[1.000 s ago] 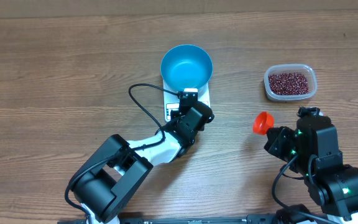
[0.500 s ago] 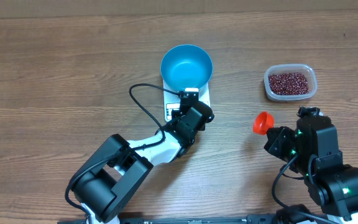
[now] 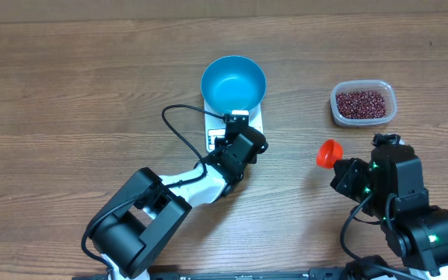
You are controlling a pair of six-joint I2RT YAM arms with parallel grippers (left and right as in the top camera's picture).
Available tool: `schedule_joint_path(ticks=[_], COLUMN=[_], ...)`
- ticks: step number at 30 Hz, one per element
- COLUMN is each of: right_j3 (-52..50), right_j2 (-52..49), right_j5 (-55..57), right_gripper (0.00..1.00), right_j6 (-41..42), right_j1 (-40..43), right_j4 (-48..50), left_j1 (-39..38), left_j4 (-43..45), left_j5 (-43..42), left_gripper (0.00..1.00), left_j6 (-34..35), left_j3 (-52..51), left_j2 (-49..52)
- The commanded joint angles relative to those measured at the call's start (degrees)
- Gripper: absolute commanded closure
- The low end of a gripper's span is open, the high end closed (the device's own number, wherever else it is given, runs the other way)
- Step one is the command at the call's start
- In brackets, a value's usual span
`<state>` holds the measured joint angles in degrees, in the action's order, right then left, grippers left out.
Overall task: Scoop item into bowl and weigh 150g on scale
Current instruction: 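Press the scale's red power button with the left gripper tip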
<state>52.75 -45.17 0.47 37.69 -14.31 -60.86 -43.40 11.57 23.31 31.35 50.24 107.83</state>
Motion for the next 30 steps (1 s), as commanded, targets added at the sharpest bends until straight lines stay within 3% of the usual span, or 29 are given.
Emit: schedule_joint_path(ticks=[1, 30], right_j3=[1.73, 1.73], right_j2=[0.09, 0.09], right_j5=[0.96, 0.94], right_gripper=[0.96, 0.96], right_j6=[-0.28, -0.28], right_j1=[-0.20, -0.22], right_j4=[0.52, 0.44], left_j1=[-0.28, -0.28], left_j4=[-0.37, -2.71], left_j5=[-0.48, -2.21], left_gripper=[0.96, 0.96], left_j6=[-0.09, -0.09], left_j3=[1.03, 1.03], left_j2=[1.31, 1.55])
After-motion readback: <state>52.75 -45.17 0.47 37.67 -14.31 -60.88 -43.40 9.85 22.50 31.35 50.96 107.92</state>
